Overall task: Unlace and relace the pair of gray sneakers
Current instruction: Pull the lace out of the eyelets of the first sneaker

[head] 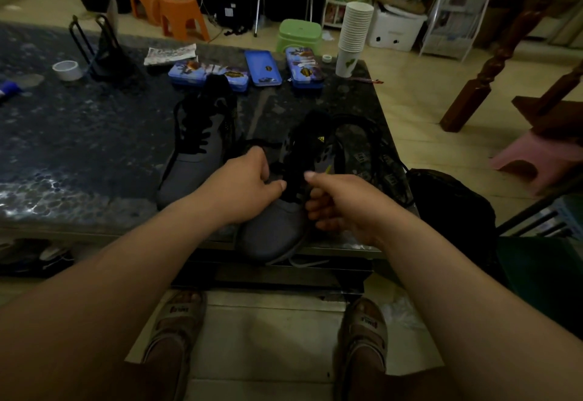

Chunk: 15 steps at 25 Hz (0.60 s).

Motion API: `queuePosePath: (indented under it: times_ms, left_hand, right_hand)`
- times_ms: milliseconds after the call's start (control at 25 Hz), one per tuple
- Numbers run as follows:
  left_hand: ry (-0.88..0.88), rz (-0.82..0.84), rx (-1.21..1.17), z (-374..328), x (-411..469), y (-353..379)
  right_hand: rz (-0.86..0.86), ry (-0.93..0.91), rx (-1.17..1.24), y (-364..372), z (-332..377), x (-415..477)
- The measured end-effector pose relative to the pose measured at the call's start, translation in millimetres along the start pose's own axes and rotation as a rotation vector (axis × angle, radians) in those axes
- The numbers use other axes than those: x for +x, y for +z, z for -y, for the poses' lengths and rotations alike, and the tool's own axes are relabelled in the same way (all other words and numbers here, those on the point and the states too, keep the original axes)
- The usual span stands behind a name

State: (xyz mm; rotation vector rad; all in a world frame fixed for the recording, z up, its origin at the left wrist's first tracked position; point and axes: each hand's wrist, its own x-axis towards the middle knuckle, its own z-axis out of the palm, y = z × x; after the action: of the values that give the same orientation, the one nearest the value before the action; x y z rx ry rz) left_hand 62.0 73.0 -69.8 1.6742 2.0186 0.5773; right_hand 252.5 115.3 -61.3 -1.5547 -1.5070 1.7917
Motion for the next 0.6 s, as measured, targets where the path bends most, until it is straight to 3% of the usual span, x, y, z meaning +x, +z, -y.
queuePosePath:
  times_ms: [120, 200, 360, 440, 600]
  left_hand:
    - [-0.119, 0.227, 0.069, 2.0, -7.8, -8.1]
    - [-0.144, 0.289, 0.108, 5.3, -13.9, -1.1]
    - [-0.123, 0.214, 0.162, 10.0, -18.3, 23.0]
    - [-0.113, 0.195, 0.167, 9.2, -18.5, 24.4]
    - [-0.136, 0.172, 0.165, 10.5, -18.8, 26.7]
  right_hand:
    - [-0.09, -0.079, -0.216, 6.5, 2.3, 7.5]
    - [-0.094, -0.177, -0.212, 7.1, 4.9, 9.8]
    - [-0.12, -0.1, -0.041, 5.2, 11.3, 7.2]
    - [-0.161, -0.054, -0.135, 9.2, 13.9, 10.6]
    - [-0.159, -0.157, -0.326, 14.0, 22.2, 20.0]
